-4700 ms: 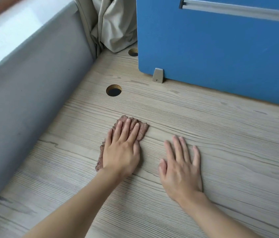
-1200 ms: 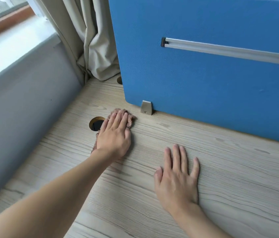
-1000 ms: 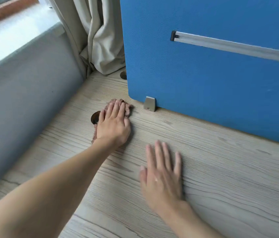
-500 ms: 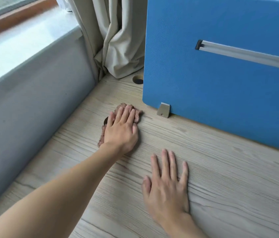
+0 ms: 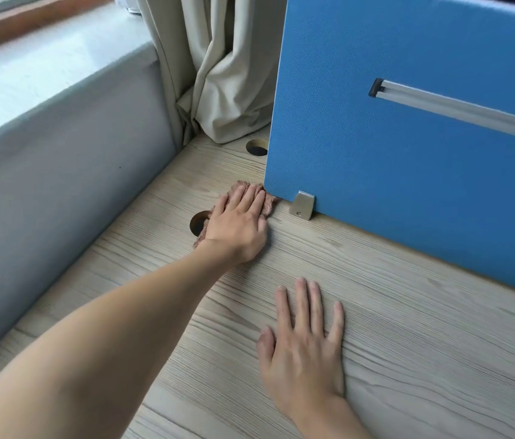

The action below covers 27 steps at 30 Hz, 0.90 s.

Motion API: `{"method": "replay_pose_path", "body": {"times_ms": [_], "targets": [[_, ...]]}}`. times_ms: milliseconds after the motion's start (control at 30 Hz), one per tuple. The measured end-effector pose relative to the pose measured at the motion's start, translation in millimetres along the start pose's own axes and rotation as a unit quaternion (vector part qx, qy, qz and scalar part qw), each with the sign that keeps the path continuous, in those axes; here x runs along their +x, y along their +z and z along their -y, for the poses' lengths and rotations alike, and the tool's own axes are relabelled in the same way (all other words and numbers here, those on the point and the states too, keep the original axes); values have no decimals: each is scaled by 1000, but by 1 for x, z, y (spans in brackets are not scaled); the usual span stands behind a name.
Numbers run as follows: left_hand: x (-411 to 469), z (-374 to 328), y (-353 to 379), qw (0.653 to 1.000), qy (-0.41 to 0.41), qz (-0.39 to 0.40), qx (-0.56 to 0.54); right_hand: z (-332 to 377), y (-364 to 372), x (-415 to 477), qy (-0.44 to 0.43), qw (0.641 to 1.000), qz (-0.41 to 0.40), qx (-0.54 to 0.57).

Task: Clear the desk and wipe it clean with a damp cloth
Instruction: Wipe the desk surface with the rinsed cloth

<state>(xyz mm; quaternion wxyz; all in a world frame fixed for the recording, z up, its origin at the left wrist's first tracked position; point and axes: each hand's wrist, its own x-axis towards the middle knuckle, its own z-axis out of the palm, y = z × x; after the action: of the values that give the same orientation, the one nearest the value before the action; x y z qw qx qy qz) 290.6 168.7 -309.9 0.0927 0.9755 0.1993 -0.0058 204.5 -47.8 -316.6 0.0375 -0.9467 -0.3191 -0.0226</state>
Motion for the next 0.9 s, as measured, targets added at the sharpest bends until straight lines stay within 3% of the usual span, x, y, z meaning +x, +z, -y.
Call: {"method": "replay_pose_path", "body": {"times_ms": [267, 500, 767, 900], "targets": [[21, 6, -2, 995, -95, 0, -25, 0, -4, 0, -1, 1000, 8, 6], [15, 19, -5, 1000, -17, 8, -4, 2, -9, 0, 6, 999, 40, 12], [17, 25, -8, 997, -76, -4, 5, 21, -14, 42, 37, 996, 62, 46], [20, 44, -10, 996, -87, -8, 17, 39, -2, 57, 45, 996, 77, 10]]}}
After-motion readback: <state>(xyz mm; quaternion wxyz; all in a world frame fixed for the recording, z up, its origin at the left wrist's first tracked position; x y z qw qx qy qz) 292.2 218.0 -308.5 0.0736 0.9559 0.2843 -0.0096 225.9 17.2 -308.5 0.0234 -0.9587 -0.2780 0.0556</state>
